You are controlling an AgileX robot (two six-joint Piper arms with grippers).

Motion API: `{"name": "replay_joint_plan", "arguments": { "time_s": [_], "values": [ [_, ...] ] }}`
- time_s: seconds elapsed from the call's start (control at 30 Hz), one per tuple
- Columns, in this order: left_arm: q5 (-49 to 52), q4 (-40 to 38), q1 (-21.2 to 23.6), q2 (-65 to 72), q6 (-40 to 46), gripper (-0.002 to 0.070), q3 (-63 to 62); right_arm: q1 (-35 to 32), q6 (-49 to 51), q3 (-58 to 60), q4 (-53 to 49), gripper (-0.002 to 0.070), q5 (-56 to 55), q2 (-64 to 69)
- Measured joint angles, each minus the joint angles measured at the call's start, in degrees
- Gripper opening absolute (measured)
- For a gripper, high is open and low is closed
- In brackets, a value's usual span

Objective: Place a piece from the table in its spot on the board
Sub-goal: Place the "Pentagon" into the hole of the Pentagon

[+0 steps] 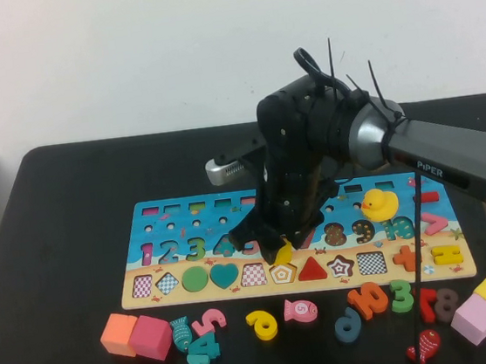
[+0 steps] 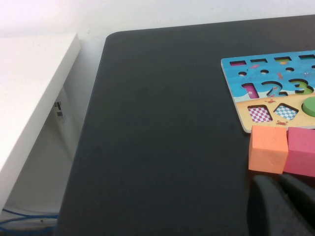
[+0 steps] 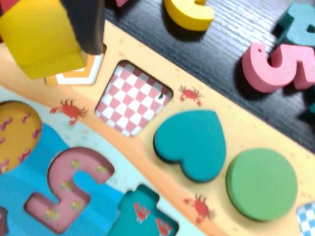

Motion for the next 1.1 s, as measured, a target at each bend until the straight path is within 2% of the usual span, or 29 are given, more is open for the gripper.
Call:
{"name": "replay_joint_plan", "arguments": {
  "time_s": [1.1],
  "values": [
    [0.0,0.0,0.0,0.0,0.11,-0.0001,0.0,0.0,2.26,0.0,0.0,0.0363,1.31,0.19]
  ]
}}
